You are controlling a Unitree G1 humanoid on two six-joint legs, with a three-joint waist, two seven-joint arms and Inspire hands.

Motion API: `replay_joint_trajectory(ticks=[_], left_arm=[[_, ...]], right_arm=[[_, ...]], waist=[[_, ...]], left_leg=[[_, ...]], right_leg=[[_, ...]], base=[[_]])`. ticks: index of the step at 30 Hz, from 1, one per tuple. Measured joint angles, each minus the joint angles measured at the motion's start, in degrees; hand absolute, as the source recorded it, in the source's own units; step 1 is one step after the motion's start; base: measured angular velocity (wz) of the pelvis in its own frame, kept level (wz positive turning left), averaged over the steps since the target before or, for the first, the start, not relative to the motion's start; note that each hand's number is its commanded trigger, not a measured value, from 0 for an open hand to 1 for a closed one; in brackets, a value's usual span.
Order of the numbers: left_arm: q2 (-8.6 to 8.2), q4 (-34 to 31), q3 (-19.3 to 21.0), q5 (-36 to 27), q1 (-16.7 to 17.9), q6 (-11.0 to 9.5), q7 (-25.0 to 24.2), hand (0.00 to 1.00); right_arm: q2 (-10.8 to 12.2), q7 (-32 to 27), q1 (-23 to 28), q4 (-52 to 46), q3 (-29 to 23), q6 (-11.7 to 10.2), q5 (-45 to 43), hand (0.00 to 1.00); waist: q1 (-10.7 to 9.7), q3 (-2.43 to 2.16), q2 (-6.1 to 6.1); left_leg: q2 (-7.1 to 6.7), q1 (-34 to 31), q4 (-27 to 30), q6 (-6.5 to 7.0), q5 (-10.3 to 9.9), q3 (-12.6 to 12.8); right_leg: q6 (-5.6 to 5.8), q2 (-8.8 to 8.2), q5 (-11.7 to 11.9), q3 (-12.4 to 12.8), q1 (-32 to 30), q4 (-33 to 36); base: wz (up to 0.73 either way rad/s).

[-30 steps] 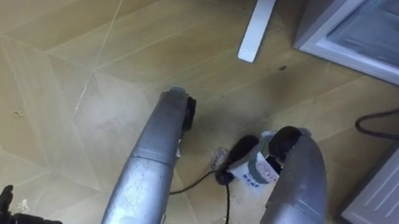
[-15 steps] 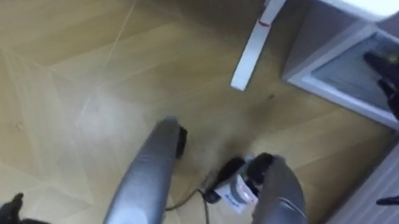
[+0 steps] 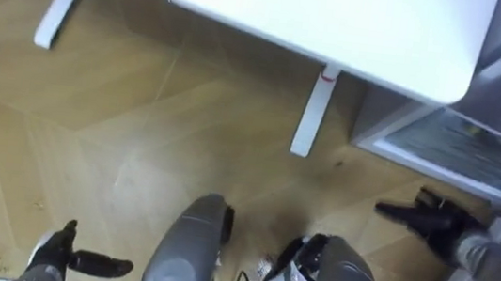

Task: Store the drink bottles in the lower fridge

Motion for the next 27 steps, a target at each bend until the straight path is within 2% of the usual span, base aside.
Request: replay_joint_trajectory(ticks=[3, 5, 8, 12, 16, 21, 25, 27], left_arm=[[-1.40, 1.01, 0.12, 1.18, 0.35, 0.00, 0.20, 0.00], [-1.81, 0.96, 0.53, 3.64, 0.35, -0.17, 0.22, 0.00], [-3.34, 0.62, 2.62, 6.61, 0.97, -0.74, 1.61, 0.00], [-4.40, -0.02, 4.52, 8.32, 2.73, -1.19, 2.56, 0.00], [-5.92, 0.04, 6.40, 8.23, 2.85, -1.54, 3.66, 0.00], [-8.67, 0.03, 11.63, 8.30, 4.04, -2.44, 4.49, 0.00], [-9.93, 1.19, 13.69, 8.87, 4.53, -2.48, 5.26, 0.00], [-9.87, 2.46, 13.78, 9.45, 4.59, -2.47, 5.94, 0.00]], right_arm=[[1.10, -0.19, 3.19, 0.01, -0.10, 0.01, -1.26, 0.00], [1.79, -0.88, 4.69, 0.53, -0.16, -0.18, -2.01, 0.00], [3.45, -1.24, 7.87, -0.09, -0.87, -0.71, -2.93, 0.00], [6.16, -1.93, 11.59, -0.58, -3.82, -1.24, -4.17, 0.00], [6.81, -2.79, 13.00, -0.44, -4.62, -1.47, -3.94, 0.00], [8.98, -3.10, 16.44, 0.33, -8.77, -1.64, -3.88, 0.00], [10.54, -3.56, 17.17, 2.12, -12.10, -1.60, -3.88, 0.00], [11.31, -4.18, 17.17, 2.65, -13.12, -1.58, -3.54, 0.00]], waist=[[-1.08, -0.18, 0.32], [-2.01, -0.14, 0.01], [-3.00, -0.09, -0.36], [-4.71, -0.44, -0.81], [-4.98, -0.57, -0.89], [-4.97, -0.95, -0.91], [-5.54, -1.22, -1.06], [-5.76, -1.17, -1.44]], left_leg=[[0.18, 5.16, -4.43, -0.22, 0.77, 0.22], [0.13, 7.66, -6.72, -0.24, 1.33, 0.42], [0.27, 12.22, -10.05, -0.47, 1.81, 0.44], [0.61, 18.18, -14.35, -0.69, 2.00, 0.50], [0.80, 22.95, -18.35, -0.58, 2.61, 1.25], [0.88, 30.01, -25.35, -0.61, 4.63, 1.17], [0.81, 33.25, -28.66, -0.59, 5.03, 0.90], [0.72, 36.01, -31.69, -0.43, 6.24, -0.77]], right_leg=[[0.54, 0.85, 0.95, 0.07, 4.82, -4.55], [0.82, 1.14, 1.30, -0.13, 7.25, -6.63], [1.20, 2.19, 1.95, -0.86, 12.00, -10.36], [2.03, 3.49, 2.87, -1.08, 18.39, -15.93], [2.50, 4.90, 4.51, -0.36, 22.59, -19.81], [3.24, 7.20, 8.40, -0.18, 30.49, -30.41], [3.46, 7.84, 9.10, 1.01, 32.90, -32.92], [3.21, 8.01, 9.31, 1.95, 33.66, -32.66]], base=[[-0.07], [0.00], [0.00], [0.00], [-0.08], [-0.02], [-0.07], [-0.15]])
